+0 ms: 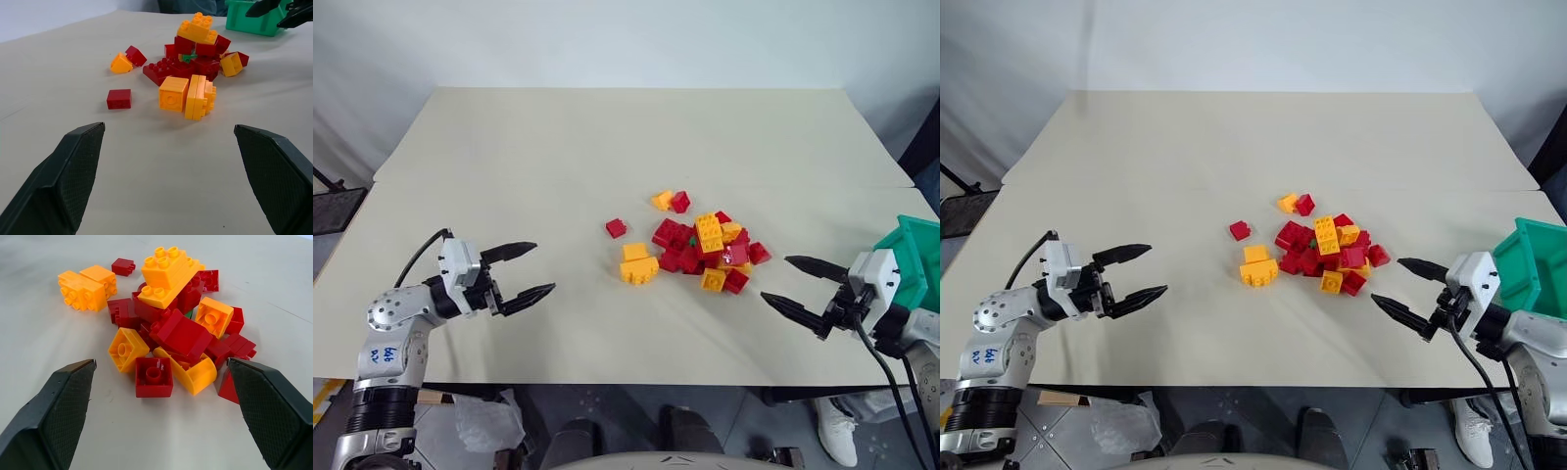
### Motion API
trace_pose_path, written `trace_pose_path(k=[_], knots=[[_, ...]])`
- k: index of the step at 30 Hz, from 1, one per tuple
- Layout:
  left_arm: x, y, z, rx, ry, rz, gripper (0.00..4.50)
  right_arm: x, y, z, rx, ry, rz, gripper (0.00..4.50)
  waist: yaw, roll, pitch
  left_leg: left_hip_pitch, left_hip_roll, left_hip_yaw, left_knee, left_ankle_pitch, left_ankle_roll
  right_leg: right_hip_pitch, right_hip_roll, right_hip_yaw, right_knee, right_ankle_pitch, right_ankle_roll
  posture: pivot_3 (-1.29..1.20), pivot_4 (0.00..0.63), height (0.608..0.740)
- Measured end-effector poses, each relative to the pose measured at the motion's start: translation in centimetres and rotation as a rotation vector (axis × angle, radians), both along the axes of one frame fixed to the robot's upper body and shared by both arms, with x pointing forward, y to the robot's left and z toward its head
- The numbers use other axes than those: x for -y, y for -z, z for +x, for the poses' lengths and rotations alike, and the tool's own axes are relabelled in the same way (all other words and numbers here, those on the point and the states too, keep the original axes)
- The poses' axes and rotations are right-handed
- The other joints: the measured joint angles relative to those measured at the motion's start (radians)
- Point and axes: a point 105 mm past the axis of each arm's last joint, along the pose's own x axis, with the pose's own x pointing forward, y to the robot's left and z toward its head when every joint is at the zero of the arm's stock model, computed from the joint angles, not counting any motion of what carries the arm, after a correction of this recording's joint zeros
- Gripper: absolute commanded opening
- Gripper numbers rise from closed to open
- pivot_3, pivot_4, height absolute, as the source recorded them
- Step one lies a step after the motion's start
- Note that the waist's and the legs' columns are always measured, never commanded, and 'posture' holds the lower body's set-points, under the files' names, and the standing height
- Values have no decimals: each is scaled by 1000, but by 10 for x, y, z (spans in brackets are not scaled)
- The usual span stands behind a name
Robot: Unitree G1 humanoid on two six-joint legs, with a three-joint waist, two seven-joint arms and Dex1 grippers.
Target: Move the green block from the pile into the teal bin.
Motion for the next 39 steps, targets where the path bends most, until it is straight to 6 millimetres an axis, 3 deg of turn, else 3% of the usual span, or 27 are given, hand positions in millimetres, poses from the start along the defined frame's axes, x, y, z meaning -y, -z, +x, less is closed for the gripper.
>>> trace_pose_path(k=[14, 17, 20, 25, 27, 29, 32, 39], knots=[[3, 4, 17, -103, -86, -26, 4500, 2, 12, 4, -87, 99, -76, 4491, 0, 0, 0, 0, 0, 0, 1, 0, 0, 0, 0, 0, 2, 0, 0, 0, 150, 740], [4, -1, 19, -78, -78, -27, 4500, -2, 6, 5, -50, 106, -71, 3952, 1, 0, 0, 0, 0, 0, 1, 0, 0, 0, 1, 0, 2, 0, 0, 0, 150, 740], [8, -11, 20, -18, -51, -28, 4500, -13, -5, 6, 8, 104, -29, 2898, 1, 0, 0, 0, -1, 0, 1, 0, 0, 0, 1, 0, 2, 0, 0, 0, 150, 740], [9, -10, 19, -17, -43, -30, 4500, -33, -23, 2, 53, 63, 17, 1236, 0, 0, 0, 0, 0, 0, 1, 0, 0, 0, 1, 0, 3, 0, 0, 0, 150, 740], [9, -9, 18, -19, -43, -31, 4500, -41, -25, 0, 48, 44, 25, 484, 1, 0, 0, 0, 0, 0, 1, 0, 0, 0, 1, 0, 3, 0, 0, 0, 150, 740], [9, -8, 17, -22, -38, -36, 4500, -54, -21, -3, 16, 8, 24, 59, 0, 0, 0, 0, 0, 0, 1, 0, 0, 0, 1, 0, 3, 0, 0, 0, 150, 740], [12, -10, 14, -11, -15, -60, 4500, -78, -8, -3, -52, -56, 49, 59, -1, 0, 0, 0, 0, 0, 1, 0, 0, 0, 1, 0, 3, 0, 0, 0, 150, 740], [14, -13, 4, 2, 38, -79, 4500, -115, -9, 19, -52, -92, 83, 59, -3, 0, 0, 0, 0, 0, 2, 0, 0, 0, 0, 0, 3, 0, 0, 0, 150, 740]])
